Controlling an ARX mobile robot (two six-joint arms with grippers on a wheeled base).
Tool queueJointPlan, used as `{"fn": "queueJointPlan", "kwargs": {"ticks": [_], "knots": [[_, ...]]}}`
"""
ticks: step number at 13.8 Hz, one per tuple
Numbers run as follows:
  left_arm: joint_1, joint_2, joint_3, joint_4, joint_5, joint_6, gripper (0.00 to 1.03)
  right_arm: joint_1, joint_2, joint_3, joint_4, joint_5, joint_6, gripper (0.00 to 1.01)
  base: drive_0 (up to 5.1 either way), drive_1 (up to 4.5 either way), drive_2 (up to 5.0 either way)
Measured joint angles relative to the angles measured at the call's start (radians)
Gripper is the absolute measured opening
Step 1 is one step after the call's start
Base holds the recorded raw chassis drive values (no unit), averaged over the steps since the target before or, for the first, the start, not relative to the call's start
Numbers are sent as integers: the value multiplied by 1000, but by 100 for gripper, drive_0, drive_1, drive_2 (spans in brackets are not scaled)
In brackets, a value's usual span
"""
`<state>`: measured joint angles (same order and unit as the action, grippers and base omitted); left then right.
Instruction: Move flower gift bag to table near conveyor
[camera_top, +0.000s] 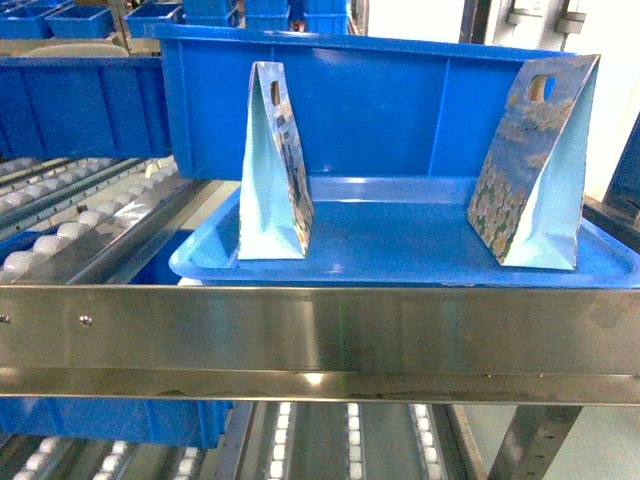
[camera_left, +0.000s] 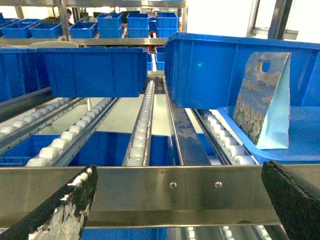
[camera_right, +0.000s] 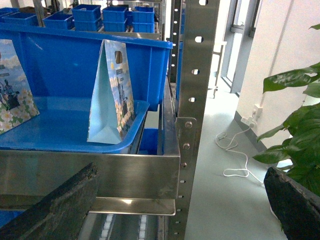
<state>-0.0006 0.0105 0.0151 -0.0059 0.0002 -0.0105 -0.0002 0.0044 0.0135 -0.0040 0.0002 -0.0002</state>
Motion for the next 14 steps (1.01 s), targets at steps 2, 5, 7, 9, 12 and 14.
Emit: {"fn": "queueJointPlan", "kwargs": {"ticks": [2,5,7,9,12,14], "knots": [[0,0,0,0,0,0,98,0,0,0,0,0,0,98,0,0,0],[0,0,0,0,0,0,98,0,0,0,0,0,0,98,0,0,0],[0,0,0,0,0,0,98,0,0,0,0,0,0,98,0,0,0],[0,0,0,0,0,0,98,0,0,0,0,0,0,98,0,0,0],[0,0,0,0,0,0,98,0,0,0,0,0,0,98,0,0,0],[0,0,0,0,0,0,98,0,0,0,0,0,0,98,0,0,0]]}}
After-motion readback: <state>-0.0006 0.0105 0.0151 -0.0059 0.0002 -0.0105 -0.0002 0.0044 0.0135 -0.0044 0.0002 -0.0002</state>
